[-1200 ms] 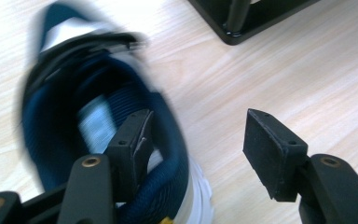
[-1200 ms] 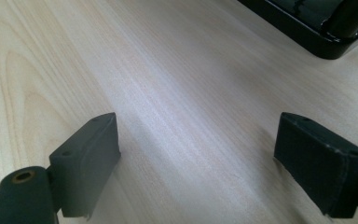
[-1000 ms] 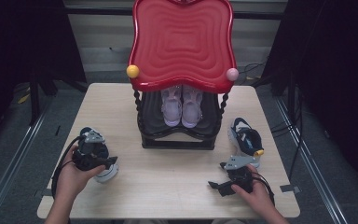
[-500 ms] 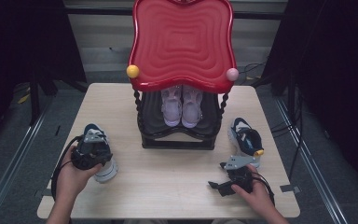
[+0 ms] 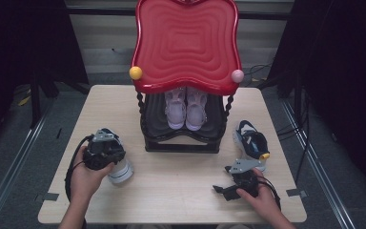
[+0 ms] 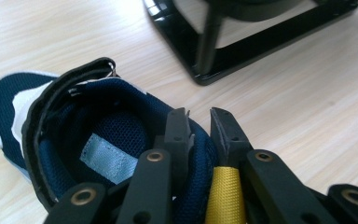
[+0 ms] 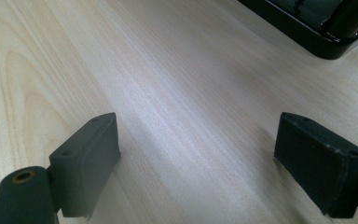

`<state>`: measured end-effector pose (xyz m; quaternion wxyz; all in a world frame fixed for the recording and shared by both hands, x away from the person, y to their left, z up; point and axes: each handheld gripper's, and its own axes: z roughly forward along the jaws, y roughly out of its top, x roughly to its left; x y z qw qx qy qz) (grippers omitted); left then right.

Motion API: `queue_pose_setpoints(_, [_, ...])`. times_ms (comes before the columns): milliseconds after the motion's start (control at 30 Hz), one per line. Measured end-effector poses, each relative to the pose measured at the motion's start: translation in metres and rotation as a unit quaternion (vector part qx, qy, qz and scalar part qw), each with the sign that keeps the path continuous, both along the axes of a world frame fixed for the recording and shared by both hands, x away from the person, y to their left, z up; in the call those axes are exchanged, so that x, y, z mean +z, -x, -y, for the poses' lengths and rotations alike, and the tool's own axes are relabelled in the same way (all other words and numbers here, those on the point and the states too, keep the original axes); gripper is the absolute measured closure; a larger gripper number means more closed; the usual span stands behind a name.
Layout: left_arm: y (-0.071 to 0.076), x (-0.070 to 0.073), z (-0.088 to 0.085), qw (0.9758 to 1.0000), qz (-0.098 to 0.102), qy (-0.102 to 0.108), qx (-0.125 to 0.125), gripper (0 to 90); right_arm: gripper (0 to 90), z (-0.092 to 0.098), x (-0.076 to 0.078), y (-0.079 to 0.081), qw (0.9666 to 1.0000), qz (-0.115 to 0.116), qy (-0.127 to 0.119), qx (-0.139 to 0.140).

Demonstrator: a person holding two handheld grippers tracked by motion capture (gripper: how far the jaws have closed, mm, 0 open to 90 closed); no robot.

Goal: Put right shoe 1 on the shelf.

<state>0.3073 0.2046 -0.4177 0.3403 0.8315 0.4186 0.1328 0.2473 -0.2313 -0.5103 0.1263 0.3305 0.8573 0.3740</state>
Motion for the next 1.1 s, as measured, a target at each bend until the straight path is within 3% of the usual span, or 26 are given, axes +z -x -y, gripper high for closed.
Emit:
queue_pose_setpoints(133, [0.000, -0.003, 0.009, 0.9999, -0.006, -0.005, -0.015, 77.2, 13.2, 0.000, 0.000, 0.000, 1.0000, 0.000, 0.000, 0.000])
queue_pose_setpoints(333, [-0.001, -0.005, 0.005, 0.9993, -0.019, -0.007, -0.030, 73.1, 13.2, 0.000, 0.000, 0.000, 1.0000, 0.000, 0.000, 0.000])
queue_pose_setpoints(433, [-0.001, -0.001, 0.003, 0.9989, -0.027, -0.017, -0.036, 57.1, 13.2, 0.000, 0.000, 0.000, 1.0000, 0.000, 0.000, -0.001])
queue_pose_setpoints(633, [-0.002, 0.006, 0.000, 0.9969, -0.044, -0.044, -0.046, 43.2, 13.2, 0.000, 0.000, 0.000, 1.0000, 0.000, 0.000, -0.001])
queue_pose_setpoints(733, [-0.005, 0.007, -0.001, 0.9950, -0.060, -0.057, -0.055, 41.0, 13.1, 0.000, 0.000, 0.000, 1.0000, 0.000, 0.000, 0.000])
queue_pose_setpoints(900, [-0.008, 0.008, 0.001, 0.9928, -0.068, -0.075, -0.064, 40.0, 13.2, 0.000, 0.000, 0.000, 1.0000, 0.000, 0.000, 0.000])
queue_pose_setpoints(1100, [-0.012, 0.009, 0.005, 0.9872, -0.088, -0.100, -0.087, 41.8, 13.2, 0.000, 0.000, 0.000, 1.0000, 0.000, 0.000, 0.000])
